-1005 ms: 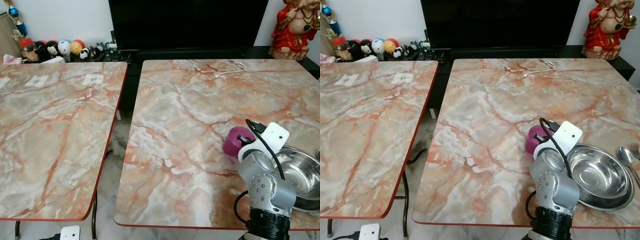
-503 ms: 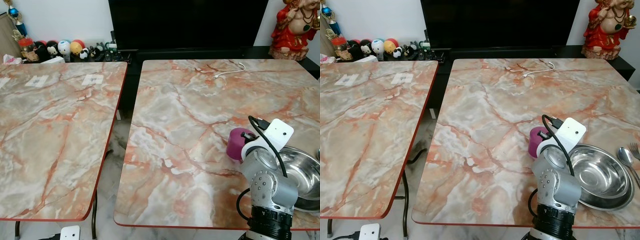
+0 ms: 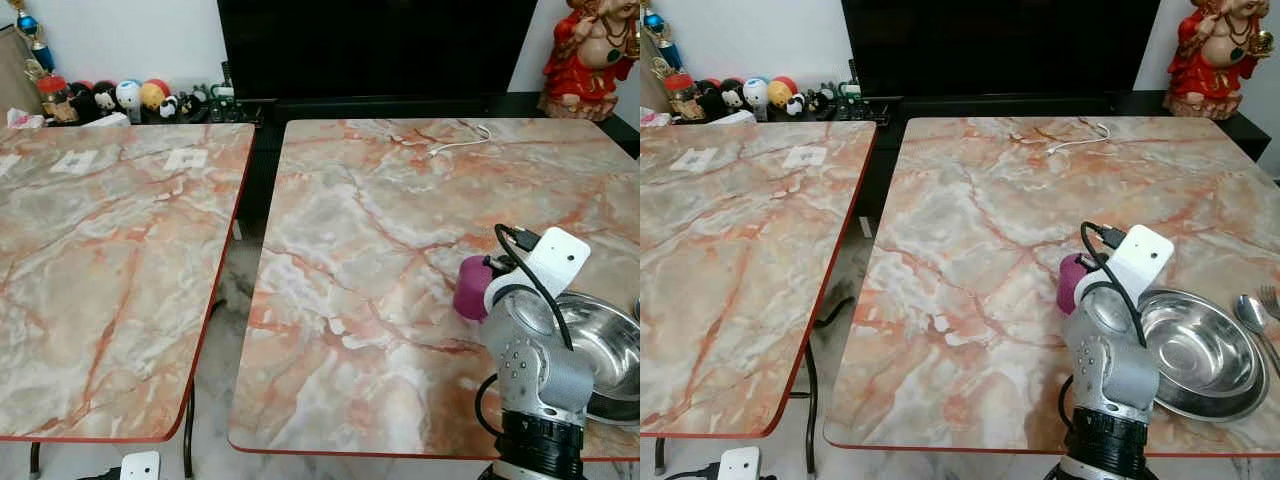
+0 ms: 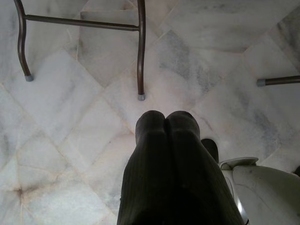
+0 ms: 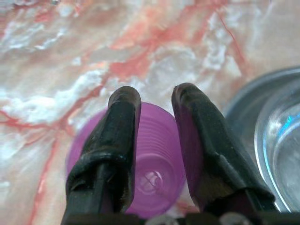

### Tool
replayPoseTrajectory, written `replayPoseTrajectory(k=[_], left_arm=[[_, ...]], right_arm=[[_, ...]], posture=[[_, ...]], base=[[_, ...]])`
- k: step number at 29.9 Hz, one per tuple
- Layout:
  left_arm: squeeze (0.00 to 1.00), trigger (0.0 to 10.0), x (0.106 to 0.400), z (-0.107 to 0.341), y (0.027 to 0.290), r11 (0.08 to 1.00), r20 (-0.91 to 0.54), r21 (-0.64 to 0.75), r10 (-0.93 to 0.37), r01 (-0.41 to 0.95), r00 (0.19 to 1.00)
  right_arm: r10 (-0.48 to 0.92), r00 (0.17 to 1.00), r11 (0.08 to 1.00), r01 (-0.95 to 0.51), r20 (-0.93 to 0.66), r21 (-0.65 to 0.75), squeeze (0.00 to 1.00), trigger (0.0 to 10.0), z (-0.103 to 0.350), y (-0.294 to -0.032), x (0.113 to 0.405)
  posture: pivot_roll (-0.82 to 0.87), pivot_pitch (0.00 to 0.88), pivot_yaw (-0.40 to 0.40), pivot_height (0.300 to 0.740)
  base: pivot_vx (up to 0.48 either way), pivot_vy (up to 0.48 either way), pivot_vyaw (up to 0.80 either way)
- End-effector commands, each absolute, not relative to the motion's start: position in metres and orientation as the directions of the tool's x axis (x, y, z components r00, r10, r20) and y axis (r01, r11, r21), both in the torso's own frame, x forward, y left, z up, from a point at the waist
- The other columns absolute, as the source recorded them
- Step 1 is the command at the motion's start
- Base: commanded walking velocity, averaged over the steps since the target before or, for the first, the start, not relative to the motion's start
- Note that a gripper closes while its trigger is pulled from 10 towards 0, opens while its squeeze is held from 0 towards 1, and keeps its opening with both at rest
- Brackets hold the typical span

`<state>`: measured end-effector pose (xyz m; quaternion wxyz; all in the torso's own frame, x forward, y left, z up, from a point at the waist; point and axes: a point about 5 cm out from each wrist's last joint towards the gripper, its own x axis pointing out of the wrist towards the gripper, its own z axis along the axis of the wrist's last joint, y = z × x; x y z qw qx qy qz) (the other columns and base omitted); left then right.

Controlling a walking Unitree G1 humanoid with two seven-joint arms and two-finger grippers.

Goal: Setting the table

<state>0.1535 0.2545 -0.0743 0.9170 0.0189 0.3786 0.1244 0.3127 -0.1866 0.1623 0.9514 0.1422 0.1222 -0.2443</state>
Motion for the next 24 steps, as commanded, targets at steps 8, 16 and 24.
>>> replayPoseTrajectory(k=[8,16,24], left_arm=[[0.0,10.0,0.151,-0.075,0.256,0.969,-0.695,0.139,0.244,-0.206,0.676],[0.0,10.0,0.151,-0.075,0.256,0.968,-0.694,0.138,0.245,-0.208,0.677],[0.0,10.0,0.15,-0.075,0.259,0.965,-0.701,0.138,0.253,-0.221,0.667]], right_arm=[[-0.219,0.976,0.957,0.212,0.013,0.196,0.0,10.0,0.189,-0.168,0.317],[-0.066,0.996,0.997,0.063,0.068,0.048,0.0,10.0,0.18,-0.161,0.317],[-0.086,0.99,0.996,0.084,0.11,0.025,0.0,10.0,0.175,-0.167,0.313]], posture=[[-0.01,0.028,0.012,0.74],[-0.02,0.031,0.017,0.74],[-0.02,0.031,0.025,0.74]], base=[[0.0,0.0,0.0],[0.0,0.0,0.0],[0.0,0.0,0.26]])
